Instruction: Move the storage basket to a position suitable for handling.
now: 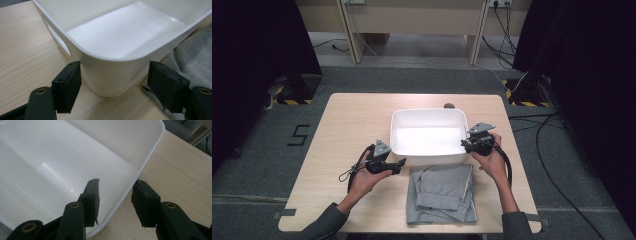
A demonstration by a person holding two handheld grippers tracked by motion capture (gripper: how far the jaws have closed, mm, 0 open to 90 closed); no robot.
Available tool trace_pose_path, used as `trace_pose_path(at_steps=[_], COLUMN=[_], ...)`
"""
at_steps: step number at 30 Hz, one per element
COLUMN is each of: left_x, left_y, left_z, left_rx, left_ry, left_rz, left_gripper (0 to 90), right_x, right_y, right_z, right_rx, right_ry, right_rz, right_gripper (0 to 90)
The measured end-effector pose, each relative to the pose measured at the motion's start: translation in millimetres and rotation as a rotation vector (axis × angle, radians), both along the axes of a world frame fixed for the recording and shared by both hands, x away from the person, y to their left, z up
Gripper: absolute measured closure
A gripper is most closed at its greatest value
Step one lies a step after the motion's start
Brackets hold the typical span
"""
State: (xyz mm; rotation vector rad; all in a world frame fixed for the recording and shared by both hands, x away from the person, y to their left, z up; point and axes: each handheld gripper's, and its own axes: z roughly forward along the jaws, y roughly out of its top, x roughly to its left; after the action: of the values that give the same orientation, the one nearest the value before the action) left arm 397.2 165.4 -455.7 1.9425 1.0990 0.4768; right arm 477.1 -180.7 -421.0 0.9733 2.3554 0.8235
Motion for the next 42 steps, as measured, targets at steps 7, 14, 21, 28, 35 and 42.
trace_pose_path(at_steps=[7, 14, 21, 28, 35, 42], left_x=[-0.9, -13.6, -33.2, -60.5, -76.3, -94.0], left_y=[0.0, 8.2, 11.8, 17.8, 20.2, 18.9], left_z=[0.9, 8.2, 10.5, -0.8, -7.9, -15.3], left_rx=[-0.018, -0.054, -0.059, -0.061, -0.07, -0.074], left_ry=[-0.001, 0.001, 0.004, 0.032, 0.053, 0.079], left_rz=[-0.006, -0.028, -0.054, -0.075, -0.089, -0.125], left_gripper=[27.6, 25.2, 21.2, 19.4, 18.3, 17.2], right_x=[-0.5, -19.9, -50.2, -81.1, -91.3, -100.3], right_y=[-4.8, -13.8, -20.6, -32.6, -45.1, -50.4], right_z=[-1.4, 19.3, 26.4, 18.9, 8.0, -4.6], right_rx=[0.026, 0.19, 0.207, 0.237, 0.245, 0.238], right_ry=[-0.005, -0.047, -0.074, -0.075, -0.042, -0.007], right_rz=[-0.009, -0.066, -0.086, -0.083, -0.113, -0.121], right_gripper=[57.0, 42.9, 36.2, 35.7, 34.7, 33.5])
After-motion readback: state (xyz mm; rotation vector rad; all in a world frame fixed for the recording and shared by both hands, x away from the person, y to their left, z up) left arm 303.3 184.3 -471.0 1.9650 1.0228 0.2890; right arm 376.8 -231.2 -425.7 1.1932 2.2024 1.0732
